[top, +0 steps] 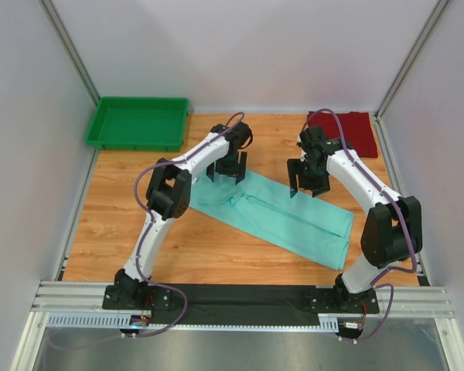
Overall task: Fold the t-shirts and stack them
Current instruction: Fold the tshirt
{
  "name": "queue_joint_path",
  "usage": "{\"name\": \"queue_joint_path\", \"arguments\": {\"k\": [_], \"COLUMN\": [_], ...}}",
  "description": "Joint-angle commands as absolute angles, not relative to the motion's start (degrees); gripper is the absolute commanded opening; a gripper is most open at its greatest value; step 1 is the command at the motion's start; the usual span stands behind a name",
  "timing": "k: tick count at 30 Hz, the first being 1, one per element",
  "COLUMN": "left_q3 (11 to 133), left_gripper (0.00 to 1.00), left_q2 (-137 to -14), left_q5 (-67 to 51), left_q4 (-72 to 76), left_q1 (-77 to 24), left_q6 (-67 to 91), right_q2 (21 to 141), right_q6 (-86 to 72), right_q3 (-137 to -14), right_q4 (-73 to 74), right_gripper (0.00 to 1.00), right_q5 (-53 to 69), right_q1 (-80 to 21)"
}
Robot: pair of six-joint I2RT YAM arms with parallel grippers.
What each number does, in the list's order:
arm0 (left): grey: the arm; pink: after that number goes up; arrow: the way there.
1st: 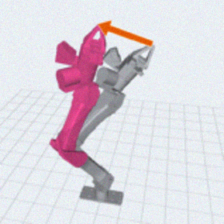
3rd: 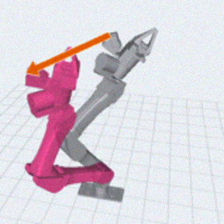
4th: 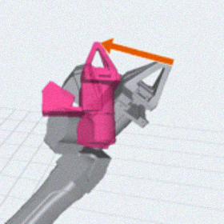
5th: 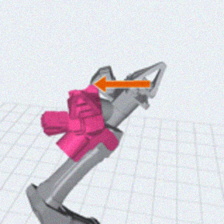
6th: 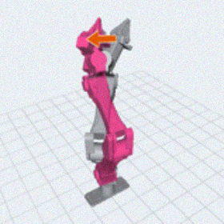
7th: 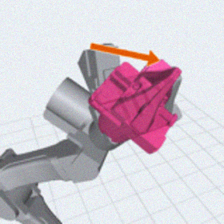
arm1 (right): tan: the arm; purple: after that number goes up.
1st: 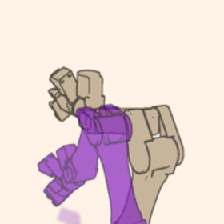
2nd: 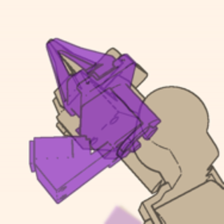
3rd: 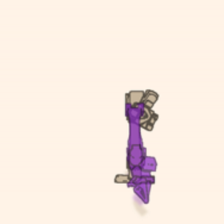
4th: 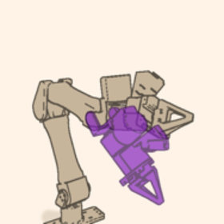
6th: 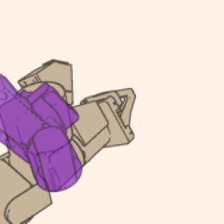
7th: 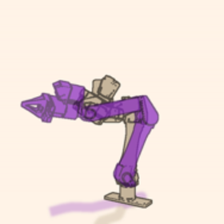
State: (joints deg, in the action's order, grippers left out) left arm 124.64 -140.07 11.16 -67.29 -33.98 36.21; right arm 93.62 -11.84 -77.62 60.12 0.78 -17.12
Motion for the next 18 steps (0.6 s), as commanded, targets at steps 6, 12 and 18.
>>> {"name": "queue_joint_path", "arguments": {"k": [6,12,18], "left_q3": [130.60,131.83,138.08], "left_gripper": [0.89,0.91,0.93], "left_q2": [-146.77,-147.83,-150.73], "left_q5": [8.00,2.75,0.70], "left_q4": [-50.98,-46.14,-43.35], "left_q1": [-30.94,-29.80,-27.78], "left_q6": [-3.36,-20.55,-21.97], "right_q2": [98.87,104.57,109.24], "right_q6": [-14.07,-13.18,-13.71], "right_q3": [-78.22,-79.62,-79.37], "right_q4": [59.15,57.30,56.08], "right_gripper": [0.73,0.73,0.74], "right_q5": [2.64,3.43,1.41], "right_q1": [-17.14,-17.05,-17.75]}}
